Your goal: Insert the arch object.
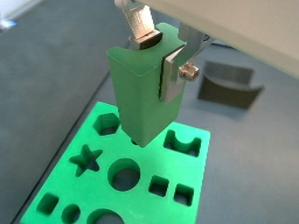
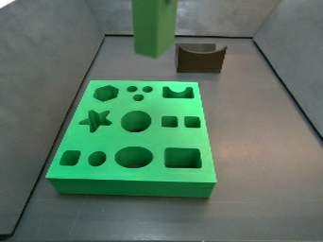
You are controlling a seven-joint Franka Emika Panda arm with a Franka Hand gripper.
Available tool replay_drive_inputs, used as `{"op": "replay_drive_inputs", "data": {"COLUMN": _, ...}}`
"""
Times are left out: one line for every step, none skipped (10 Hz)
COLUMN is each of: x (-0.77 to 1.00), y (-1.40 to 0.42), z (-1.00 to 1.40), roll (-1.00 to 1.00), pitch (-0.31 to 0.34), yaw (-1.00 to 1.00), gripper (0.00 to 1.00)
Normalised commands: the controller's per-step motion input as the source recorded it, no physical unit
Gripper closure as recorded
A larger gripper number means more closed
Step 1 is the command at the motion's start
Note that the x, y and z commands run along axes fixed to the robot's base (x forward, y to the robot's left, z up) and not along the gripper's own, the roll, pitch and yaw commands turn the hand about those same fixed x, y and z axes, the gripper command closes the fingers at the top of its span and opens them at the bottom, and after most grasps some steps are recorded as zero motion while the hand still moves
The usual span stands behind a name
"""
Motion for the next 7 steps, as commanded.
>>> {"op": "replay_drive_inputs", "data": {"x": 0.07, "y": 0.0, "z": -0.37, "roll": -0.04, "pitch": 0.0, "yaw": -1.0, "gripper": 1.0}}
{"op": "replay_drive_inputs", "data": {"x": 0.12, "y": 0.0, "z": -0.22, "roll": -0.15, "pitch": -0.061, "yaw": -0.92, "gripper": 1.0}}
{"op": "replay_drive_inputs", "data": {"x": 0.09, "y": 0.0, "z": -0.27, "roll": -0.13, "pitch": -0.039, "yaw": -0.95, "gripper": 1.0}}
{"op": "replay_drive_inputs", "data": {"x": 0.0, "y": 0.0, "z": -0.36, "roll": -0.03, "pitch": 0.0, "yaw": -1.0, "gripper": 1.0}}
{"op": "replay_drive_inputs", "data": {"x": 0.0, "y": 0.0, "z": -0.37, "roll": 0.0, "pitch": 0.0, "yaw": -1.0, "gripper": 1.0}}
{"op": "replay_drive_inputs", "data": {"x": 0.0, "y": 0.0, "z": -0.37, "roll": 0.0, "pitch": 0.0, "yaw": -1.0, "gripper": 1.0}}
{"op": "replay_drive_inputs", "data": {"x": 0.0, "y": 0.0, "z": -0.37, "roll": 0.0, "pitch": 0.0, "yaw": -1.0, "gripper": 1.0}}
